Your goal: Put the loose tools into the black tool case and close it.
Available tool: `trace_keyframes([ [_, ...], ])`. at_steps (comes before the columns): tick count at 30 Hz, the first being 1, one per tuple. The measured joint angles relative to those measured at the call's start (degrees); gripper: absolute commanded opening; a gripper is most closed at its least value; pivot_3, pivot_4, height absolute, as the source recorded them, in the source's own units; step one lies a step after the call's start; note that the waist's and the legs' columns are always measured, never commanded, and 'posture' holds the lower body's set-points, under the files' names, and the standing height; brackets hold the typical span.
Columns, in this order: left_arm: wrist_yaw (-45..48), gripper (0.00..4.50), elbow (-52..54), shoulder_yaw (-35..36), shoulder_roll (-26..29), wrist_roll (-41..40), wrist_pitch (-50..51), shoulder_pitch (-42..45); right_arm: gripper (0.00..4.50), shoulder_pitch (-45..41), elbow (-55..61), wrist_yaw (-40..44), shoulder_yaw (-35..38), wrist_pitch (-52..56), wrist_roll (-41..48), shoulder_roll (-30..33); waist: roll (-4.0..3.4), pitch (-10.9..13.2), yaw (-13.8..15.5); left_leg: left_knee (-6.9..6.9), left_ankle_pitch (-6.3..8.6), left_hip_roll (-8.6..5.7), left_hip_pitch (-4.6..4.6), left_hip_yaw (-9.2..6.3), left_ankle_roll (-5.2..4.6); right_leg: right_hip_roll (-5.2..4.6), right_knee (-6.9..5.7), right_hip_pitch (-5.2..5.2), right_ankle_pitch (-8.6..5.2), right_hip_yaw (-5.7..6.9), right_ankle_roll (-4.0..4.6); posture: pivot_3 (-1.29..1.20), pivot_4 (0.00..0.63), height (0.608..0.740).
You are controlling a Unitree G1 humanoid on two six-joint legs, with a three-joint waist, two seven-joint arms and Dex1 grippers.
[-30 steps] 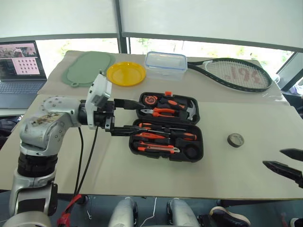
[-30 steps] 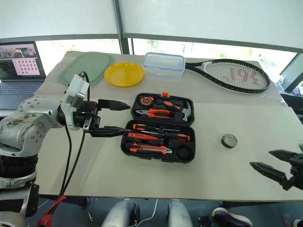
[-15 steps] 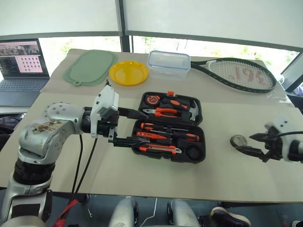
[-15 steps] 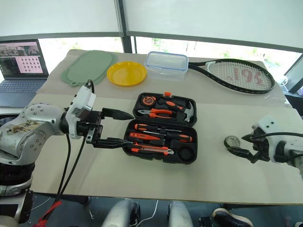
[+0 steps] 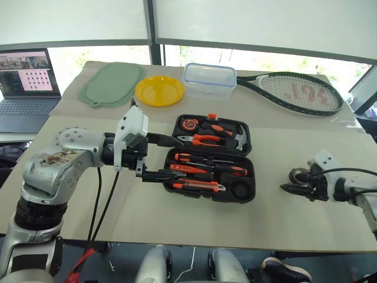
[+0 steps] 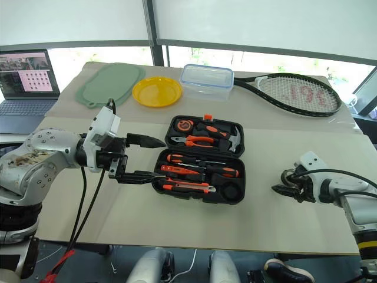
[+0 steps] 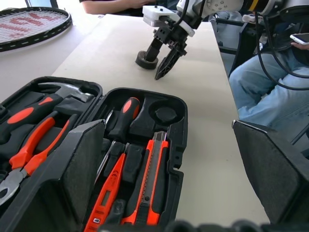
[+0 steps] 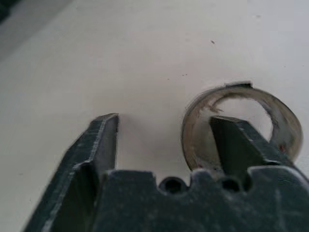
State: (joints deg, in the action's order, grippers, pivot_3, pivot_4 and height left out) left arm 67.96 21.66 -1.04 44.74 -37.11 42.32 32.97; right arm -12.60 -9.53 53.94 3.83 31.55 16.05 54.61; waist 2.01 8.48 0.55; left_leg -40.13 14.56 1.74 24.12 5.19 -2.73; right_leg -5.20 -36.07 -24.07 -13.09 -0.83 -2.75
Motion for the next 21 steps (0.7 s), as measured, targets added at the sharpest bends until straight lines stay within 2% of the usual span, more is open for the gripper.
trace_keyframes([
  [6, 0.07, 4.5, -0.13, -0.37, 0.09, 0.18, -0.69, 0.17, 0.04, 0.66, 1.11, 1.13, 0.73, -0.89, 0.1, -0.18, 0.0, 0.0, 0.08, 0.01, 0.0, 0.01, 0.0, 0.0, 0.0, 0.0, 0.0, 0.0, 0.0, 0.0, 0.0, 0.0, 0.15, 0.738],
  [9, 0.3, 4.5, -0.27, -0.58, 0.43, 0.43, -0.83, 0.13, 0.01, 3.05, 7.87, 4.43, 3.05, 0.86, 5.07, -0.29, -0.02, 0.01, 0.09, 0.04, 0.0, 0.06, 0.01, -0.01, 0.0, 0.02, -0.01, -0.03, 0.0, 0.0, 0.0, 0.0, 0.15, 0.738],
  [12, 0.62, 4.5, -0.27, -1.58, 0.46, 0.64, -1.06, -0.04, 0.01, 3.05, 19.93, 6.18, 4.52, 6.16, 12.91, -1.27, -0.03, 0.01, -0.28, 0.05, 0.0, 0.12, -0.01, -0.02, 0.01, 0.04, -0.04, -0.03, 0.0, -0.01, 0.01, 0.0, 0.15, 0.738],
  [16, 1.27, 4.5, -0.27, -2.72, 0.81, 1.26, -2.08, -0.81, 0.01, -1.77, 33.96, 3.77, 2.76, 12.84, 21.5, -5.36, -0.04, 0.02, -0.32, 0.06, -0.01, 0.14, 0.0, -0.03, 0.02, 0.02, -0.03, -0.06, 0.0, 0.01, 0.03, 0.0, 0.15, 0.738],
  [18, 1.28, 4.5, -0.25, -2.72, 0.93, 1.25, -2.27, -0.8, 0.01, -2.82, 37.16, 2.43, 1.12, 14.12, 22.1, -5.51, -0.03, 0.02, 0.05, 0.06, 0.0, 0.11, 0.01, -0.05, 0.01, -0.04, -0.01, -0.03, -0.01, 0.05, 0.01, 0.0, 0.15, 0.738],
  [21, 1.36, 4.5, -0.26, -2.63, 1.85, 1.25, -2.28, -0.82, 0.01, -1.47, 38.69, 1.78, -4.38, 13.68, 17.69, -2.95, -0.02, 0.03, 0.7, -0.03, 0.02, 0.07, 0.09, -0.06, -0.03, -0.1, 0.04, -0.04, -0.01, 0.1, -0.01, 0.0, 0.15, 0.738],
])
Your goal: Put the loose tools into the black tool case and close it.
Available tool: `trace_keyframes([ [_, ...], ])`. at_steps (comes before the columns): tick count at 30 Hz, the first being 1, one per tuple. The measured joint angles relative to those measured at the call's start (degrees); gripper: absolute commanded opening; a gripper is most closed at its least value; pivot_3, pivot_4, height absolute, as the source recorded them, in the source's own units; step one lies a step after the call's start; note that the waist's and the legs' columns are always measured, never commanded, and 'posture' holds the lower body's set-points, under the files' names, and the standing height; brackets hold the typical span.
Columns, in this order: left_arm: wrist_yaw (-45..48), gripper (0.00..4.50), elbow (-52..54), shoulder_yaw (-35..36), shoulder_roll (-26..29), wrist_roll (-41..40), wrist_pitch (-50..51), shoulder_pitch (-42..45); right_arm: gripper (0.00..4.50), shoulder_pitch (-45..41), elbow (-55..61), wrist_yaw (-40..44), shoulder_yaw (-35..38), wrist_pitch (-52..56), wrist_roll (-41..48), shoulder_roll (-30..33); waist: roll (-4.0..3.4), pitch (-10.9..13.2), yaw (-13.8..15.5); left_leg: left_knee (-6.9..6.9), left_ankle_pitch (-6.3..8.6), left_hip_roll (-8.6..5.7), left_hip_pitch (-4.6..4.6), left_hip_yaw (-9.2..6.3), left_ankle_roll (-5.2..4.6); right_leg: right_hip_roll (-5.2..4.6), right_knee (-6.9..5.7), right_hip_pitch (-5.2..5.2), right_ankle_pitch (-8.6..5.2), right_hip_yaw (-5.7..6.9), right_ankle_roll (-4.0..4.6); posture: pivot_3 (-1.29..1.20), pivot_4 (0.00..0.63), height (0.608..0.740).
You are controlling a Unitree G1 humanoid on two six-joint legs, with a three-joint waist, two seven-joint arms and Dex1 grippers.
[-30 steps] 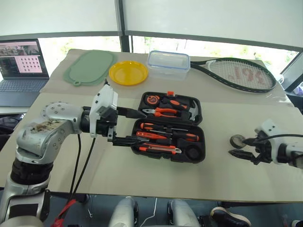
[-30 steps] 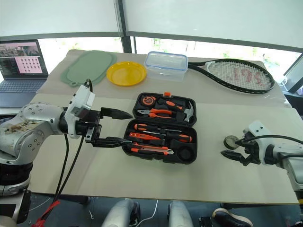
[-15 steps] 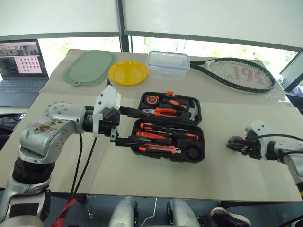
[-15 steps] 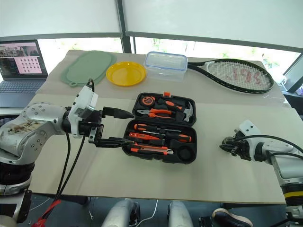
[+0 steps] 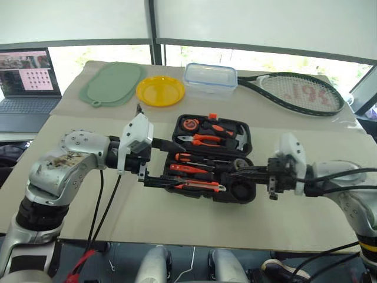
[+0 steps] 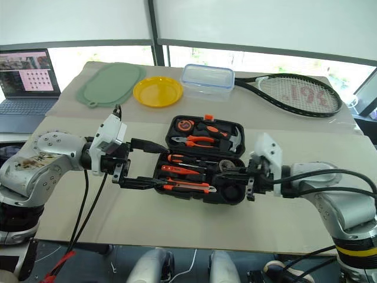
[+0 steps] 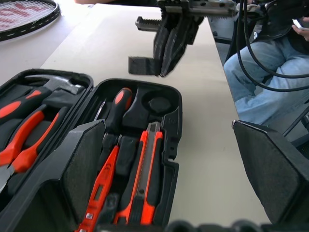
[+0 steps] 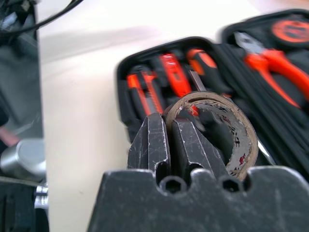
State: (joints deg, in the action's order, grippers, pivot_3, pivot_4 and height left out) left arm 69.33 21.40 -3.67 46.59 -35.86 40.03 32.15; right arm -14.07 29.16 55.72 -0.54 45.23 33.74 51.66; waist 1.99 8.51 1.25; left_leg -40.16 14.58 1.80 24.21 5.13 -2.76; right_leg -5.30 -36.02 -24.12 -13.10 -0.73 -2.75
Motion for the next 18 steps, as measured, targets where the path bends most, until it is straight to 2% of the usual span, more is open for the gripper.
trace_keyframes([
  [7, -0.08, 4.5, -0.01, 0.11, 0.4, 0.0, -0.09, 0.0, 0.01, 1.77, -3.86, -1.66, -5.72, -3.58, -9.47, 2.25, 0.0, 0.0, -0.56, 0.01, -0.01, -0.04, -0.01, 0.03, 0.01, 0.1, -0.06, -0.05, -0.01, -0.04, 0.03, 0.0, 0.15, 0.738],
  [16, -0.27, 4.5, -1.08, 0.1, 0.38, 0.69, -0.75, 0.01, 0.01, 2.3, -2.52, 0.46, -6.81, -4.02, -10.16, 2.71, 0.0, 0.0, -0.5, 0.0, -0.01, -0.02, -0.01, 0.02, 0.01, 0.09, -0.05, -0.03, -0.01, -0.03, 0.03, 0.0, 0.15, 0.738],
  [17, -0.28, 4.5, -1.26, 0.08, 0.34, 0.98, -1.0, 0.02, 0.78, 2.63, -2.34, 0.51, -6.85, -4.02, -10.15, 2.73, 0.0, 0.0, -0.5, 0.0, -0.01, -0.02, 0.0, 0.01, 0.01, 0.09, -0.05, -0.03, -0.01, -0.03, 0.03, 0.0, 0.15, 0.738],
  [18, -0.27, 4.5, -1.43, 0.07, 0.28, 1.14, -1.16, 0.05, 0.98, 3.02, -2.14, 0.55, -6.85, -4.02, -10.08, 2.82, 0.0, 0.0, -0.49, 0.0, -0.01, -0.02, -0.01, 0.02, 0.01, 0.08, -0.05, -0.03, -0.01, -0.03, 0.03, 0.0, 0.15, 0.738],
])
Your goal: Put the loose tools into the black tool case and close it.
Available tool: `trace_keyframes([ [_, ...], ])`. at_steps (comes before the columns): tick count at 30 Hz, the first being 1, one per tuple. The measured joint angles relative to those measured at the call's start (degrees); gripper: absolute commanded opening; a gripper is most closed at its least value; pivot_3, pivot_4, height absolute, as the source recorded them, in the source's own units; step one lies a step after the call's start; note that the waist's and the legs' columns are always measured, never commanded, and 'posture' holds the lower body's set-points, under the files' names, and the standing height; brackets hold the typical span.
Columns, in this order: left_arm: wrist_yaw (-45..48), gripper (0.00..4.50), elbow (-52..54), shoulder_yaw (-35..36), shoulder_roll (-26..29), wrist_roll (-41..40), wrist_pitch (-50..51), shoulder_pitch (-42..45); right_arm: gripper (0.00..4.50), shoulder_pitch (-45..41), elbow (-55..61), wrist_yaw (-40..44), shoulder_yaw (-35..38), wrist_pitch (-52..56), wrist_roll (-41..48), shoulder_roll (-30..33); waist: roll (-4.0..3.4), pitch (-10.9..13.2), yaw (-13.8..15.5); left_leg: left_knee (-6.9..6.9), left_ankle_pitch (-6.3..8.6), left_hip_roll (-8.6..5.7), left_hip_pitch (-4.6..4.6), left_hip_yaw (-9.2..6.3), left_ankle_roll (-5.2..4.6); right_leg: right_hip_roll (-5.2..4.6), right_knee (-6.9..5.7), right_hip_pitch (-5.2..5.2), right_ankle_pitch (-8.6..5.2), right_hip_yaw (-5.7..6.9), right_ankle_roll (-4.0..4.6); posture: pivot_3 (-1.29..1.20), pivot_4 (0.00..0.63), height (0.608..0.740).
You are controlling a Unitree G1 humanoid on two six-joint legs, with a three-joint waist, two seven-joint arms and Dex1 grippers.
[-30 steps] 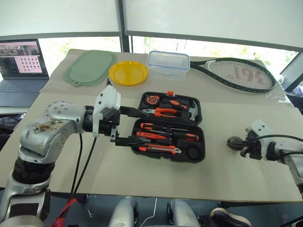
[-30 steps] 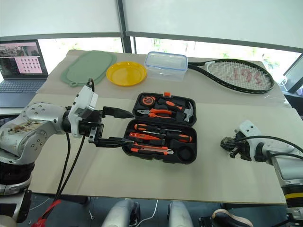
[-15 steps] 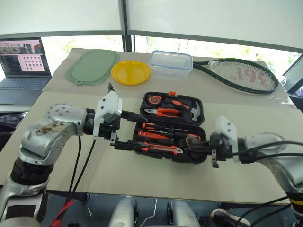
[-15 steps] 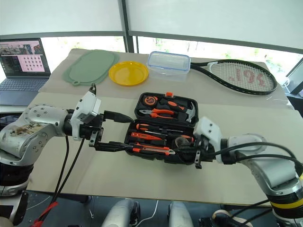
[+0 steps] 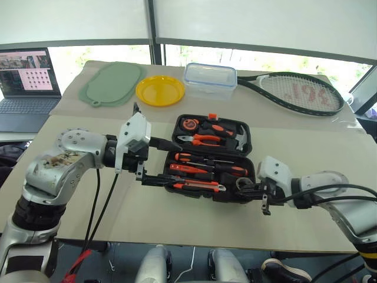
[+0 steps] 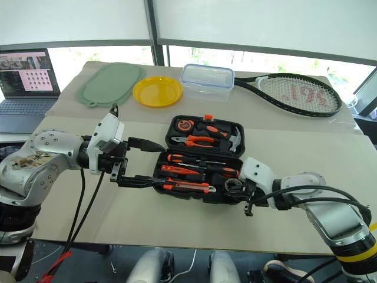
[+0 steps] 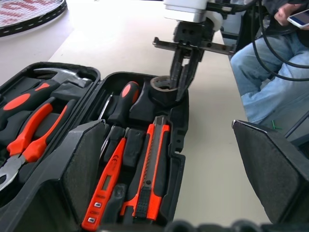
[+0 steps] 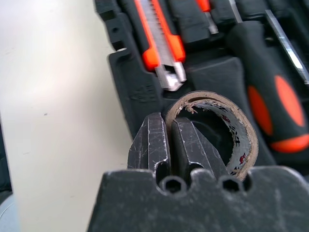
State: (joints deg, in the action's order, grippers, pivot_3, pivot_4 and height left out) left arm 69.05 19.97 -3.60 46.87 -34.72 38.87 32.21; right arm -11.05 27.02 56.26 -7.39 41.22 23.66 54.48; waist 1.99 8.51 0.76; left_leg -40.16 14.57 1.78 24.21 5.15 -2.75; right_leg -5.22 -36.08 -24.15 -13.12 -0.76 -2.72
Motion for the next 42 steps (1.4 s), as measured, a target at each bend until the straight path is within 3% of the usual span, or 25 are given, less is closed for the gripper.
trace_keyframes([
  [7, 0.17, 4.5, -0.8, -0.12, -0.55, 0.66, -0.55, 0.5, 3.12, 1.26, 1.93, 0.7, 0.84, 0.49, 0.4, 1.55, 0.0, 0.0, -0.03, 0.0, 0.0, 0.01, 0.0, 0.0, 0.0, 0.0, -0.01, 0.0, 0.0, 0.0, 0.0, 0.0, 0.15, 0.738],
  [11, 0.11, 4.5, -1.25, -0.14, -0.91, 0.88, -1.12, 0.68, 4.43, 0.4, 3.86, 1.27, 5.13, 3.27, 5.03, 2.01, 0.0, 0.0, -0.06, 0.0, 0.0, 0.04, -0.01, -0.01, 0.0, 0.02, -0.01, 0.0, 0.0, 0.01, 0.0, 0.0, 0.15, 0.738],
  [16, -2.11, 4.5, -5.09, -0.12, -0.66, 4.0, -1.93, -0.66, 4.43, -4.3, 1.35, 0.75, 12.25, 6.96, 10.49, 2.27, 0.0, 0.0, -0.1, 0.03, 0.0, 0.03, -0.06, 0.0, 0.0, 0.02, 0.0, 0.03, 0.0, -0.01, 0.01, 0.0, 0.15, 0.738],
  [17, -3.23, 4.5, -7.3, -0.13, -0.61, 5.65, -2.73, -1.71, 4.17, -5.14, -0.65, 0.33, 13.52, 6.93, 10.25, 2.88, 0.0, 0.0, -0.08, 0.05, 0.0, 0.02, -0.06, 0.0, 0.0, 0.02, 0.0, 0.02, 0.0, -0.01, 0.01, 0.0, 0.15, 0.738],
  [20, -6.7, 3.76, -14.85, -0.13, -0.69, 10.61, -5.46, -3.68, 3.33, -5.64, -7.5, -1.19, 14.66, 5.87, 7.59, 3.57, 0.02, 0.0, -0.03, 0.08, 0.0, -0.01, -0.04, 0.03, 0.0, 0.01, 0.03, 0.0, 0.0, 0.01, 0.02, 0.0, 0.15, 0.738],
  [25, -10.43, 1.93, -23.71, -0.85, -1.8, 17.19, -10.42, -3.93, 1.7, -5.57, -15.89, -3.11, 12.29, 2.01, 2.13, 2.22, 0.02, 0.0, 0.05, 0.07, 0.0, -0.02, 0.03, 0.07, 0.0, -0.05, 0.03, -0.04, 0.02, 0.01, 0.0, 0.0, 0.15, 0.738],
  [27, -11.16, 1.04, -25.66, -1.65, -3.87, 18.36, -11.1, -3.23, 0.88, -5.68, -18.8, -3.59, 10.25, -0.6, -0.35, 1.17, 0.02, 0.0, 0.1, 0.05, 0.0, -0.02, 0.03, 0.08, 0.0, -0.04, 0.02, -0.03, 0.02, 0.01, -0.01, 0.0, 0.15, 0.738],
  [30, -11.63, 0.04, -27.95, -3.41, -6.29, 19.92, -12.58, -2.4, 0.01, -6.1, -22.17, -3.87, 7.35, -3.62, -3.2, -1.02, 0.02, 0.0, -0.08, 0.06, 0.0, -0.05, 0.03, 0.09, 0.0, -0.03, 0.0, -0.05, 0.02, 0.0, -0.01, 0.0, 0.15, 0.738],
  [37, -11.48, 0.04, -31.02, -6.73, -11.08, 22.45, -13.51, -0.65, 0.01, -10.03, -26.82, -2.56, 2.65, -7.89, -7.2, -5.21, 0.01, 0.0, -0.29, 0.06, 0.0, -0.04, 0.04, 0.1, 0.0, -0.01, -0.02, -0.09, 0.03, -0.02, 0.0, 0.0, 0.15, 0.738],
  [42, -10.02, 0.04, -28.39, -6.48, -10.52, 22.4, -11.67, -1.48, 0.01, -10.81, -27.27, -1.48, 1.67, -9.46, -9.1, -5.66, 0.01, 0.01, -0.27, 0.08, 0.0, 0.01, 0.05, 0.08, 0.0, -0.02, -0.01, -0.1, 0.03, -0.01, 0.0, 0.0, 0.15, 0.738],
])
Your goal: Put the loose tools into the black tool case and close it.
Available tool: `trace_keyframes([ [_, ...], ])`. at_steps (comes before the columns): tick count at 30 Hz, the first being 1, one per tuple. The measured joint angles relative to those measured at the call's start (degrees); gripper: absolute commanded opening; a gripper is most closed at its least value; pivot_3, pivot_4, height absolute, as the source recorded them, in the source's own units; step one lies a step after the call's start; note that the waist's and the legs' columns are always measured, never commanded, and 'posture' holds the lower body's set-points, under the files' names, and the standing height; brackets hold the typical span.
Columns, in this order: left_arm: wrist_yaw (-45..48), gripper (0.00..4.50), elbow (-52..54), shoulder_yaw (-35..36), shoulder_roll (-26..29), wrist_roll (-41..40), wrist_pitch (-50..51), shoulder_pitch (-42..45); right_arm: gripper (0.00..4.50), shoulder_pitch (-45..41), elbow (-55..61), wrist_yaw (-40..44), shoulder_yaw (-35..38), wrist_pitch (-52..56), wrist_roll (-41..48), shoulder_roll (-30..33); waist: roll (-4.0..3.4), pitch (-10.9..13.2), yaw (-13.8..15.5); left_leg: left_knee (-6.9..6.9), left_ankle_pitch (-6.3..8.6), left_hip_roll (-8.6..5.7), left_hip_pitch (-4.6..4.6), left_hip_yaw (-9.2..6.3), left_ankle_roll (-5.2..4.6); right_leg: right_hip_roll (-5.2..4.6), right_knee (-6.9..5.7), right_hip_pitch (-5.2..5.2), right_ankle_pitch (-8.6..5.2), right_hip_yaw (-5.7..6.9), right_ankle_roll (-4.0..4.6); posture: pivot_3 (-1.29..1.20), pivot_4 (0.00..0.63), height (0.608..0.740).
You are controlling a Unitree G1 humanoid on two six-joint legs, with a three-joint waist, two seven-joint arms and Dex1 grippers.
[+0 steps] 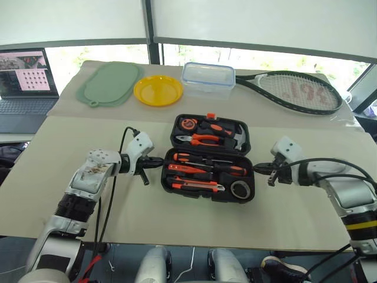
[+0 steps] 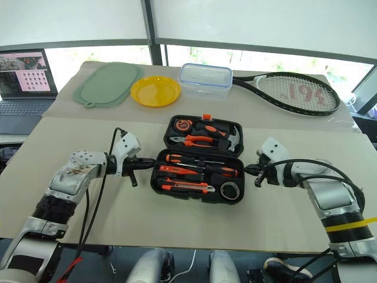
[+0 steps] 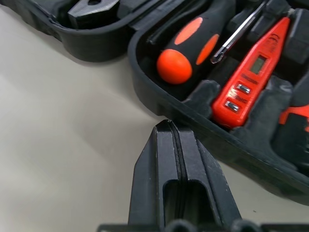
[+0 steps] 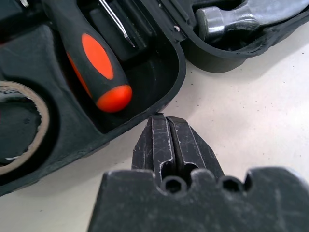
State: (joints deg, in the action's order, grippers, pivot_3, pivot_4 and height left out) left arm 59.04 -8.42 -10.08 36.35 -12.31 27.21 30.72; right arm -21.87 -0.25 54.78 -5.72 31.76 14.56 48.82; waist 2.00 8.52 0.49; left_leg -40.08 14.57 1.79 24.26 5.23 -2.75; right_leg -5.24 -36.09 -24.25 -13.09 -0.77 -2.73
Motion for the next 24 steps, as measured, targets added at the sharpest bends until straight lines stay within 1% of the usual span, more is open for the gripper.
trace_keyframes([
  [5, 4.69, 0.04, 7.75, 2.08, 4.52, -3.1, 2.09, -5.83, 0.01, 5.69, 5.56, 4.84, 0.24, -2.56, 0.22, 2.4, -0.01, 0.0, -0.17, 0.21, 0.0, 0.08, -0.01, 0.0, 0.01, 0.0, 0.06, -0.05, -0.02, 0.0, 0.01, 0.0, 0.15, 0.738],
  [7, 6.36, 0.04, 10.7, 2.53, 6.14, -4.37, 3.39, -8.06, 0.01, 7.73, 7.31, 5.72, 0.7, -2.87, 0.24, 2.88, -0.01, 0.01, -0.18, 0.21, 0.0, 0.08, -0.01, 0.01, 0.0, -0.01, 0.09, -0.05, -0.02, -0.01, 0.01, 0.0, 0.15, 0.738],
  [8, 7.52, 0.04, 13.71, 3.09, 7.64, -6.02, 4.7, -10.53, 0.01, 9.99, 9.4, 6.54, 1.5, -3.21, 0.34, 3.57, -0.02, 0.01, -0.16, 0.23, 0.01, 0.09, -0.02, 0.01, 0.01, -0.02, 0.11, -0.04, -0.02, -0.01, 0.01, 0.0, 0.15, 0.738],
  [10, 8.55, 0.04, 16.31, 3.52, 8.74, -7.22, 6.27, -12.7, 0.01, 11.89, 10.97, 7.14, 2.13, -3.38, 0.4, 4.08, -0.02, 0.01, -0.11, 0.22, 0.01, 0.1, -0.03, 0.01, 0.01, -0.02, 0.11, -0.03, -0.02, 0.0, 0.01, 0.0, 0.15, 0.738],
  [17, 8.19, 0.04, 26.7, 6.24, 11.94, -9.06, 8.26, -22.36, 0.01, 21.53, 18.59, 7.62, 6.83, -3.19, 2.31, 4.8, -0.03, 0.01, 0.15, 0.21, 0.01, 0.09, -0.11, 0.01, 0.01, -0.05, 0.1, 0.04, -0.04, -0.01, 0.03, 0.0, 0.15, 0.738],
  [21, 4.91, 0.04, 28.68, 5.69, 11.91, -7.15, 7.66, -25.18, 0.01, 23.31, 20.11, 6.38, 7.34, -2.95, 2.37, 4.7, -0.03, 0.01, 0.17, 0.21, 0.01, 0.09, -0.17, 0.01, 0.02, -0.05, 0.09, 0.08, -0.04, -0.01, 0.04, 0.0, 0.15, 0.738],
  [23, 2.89, 0.0, 28.52, 5.57, 11.74, -6.74, 8.26, -25.53, 0.58, 23.25, 19.86, 5.26, 7.72, -2.22, 2.37, 4.71, -0.03, 0.01, 0.18, 0.21, 0.0, 0.1, -0.18, 0.0, 0.03, -0.03, 0.06, 0.08, -0.04, -0.01, 0.06, 0.0, 0.15, 0.738],
  [24, 2.09, 0.26, 28.31, 6.27, 11.62, -7.6, 10.1, -25.32, 0.74, 22.78, 19.5, 4.61, 8.33, -1.0, 2.55, 4.71, -0.03, 0.01, 0.19, 0.2, -0.01, 0.09, -0.19, 0.0, 0.04, -0.04, 0.02, 0.09, -0.04, -0.01, 0.06, 0.0, 0.15, 0.738],
])
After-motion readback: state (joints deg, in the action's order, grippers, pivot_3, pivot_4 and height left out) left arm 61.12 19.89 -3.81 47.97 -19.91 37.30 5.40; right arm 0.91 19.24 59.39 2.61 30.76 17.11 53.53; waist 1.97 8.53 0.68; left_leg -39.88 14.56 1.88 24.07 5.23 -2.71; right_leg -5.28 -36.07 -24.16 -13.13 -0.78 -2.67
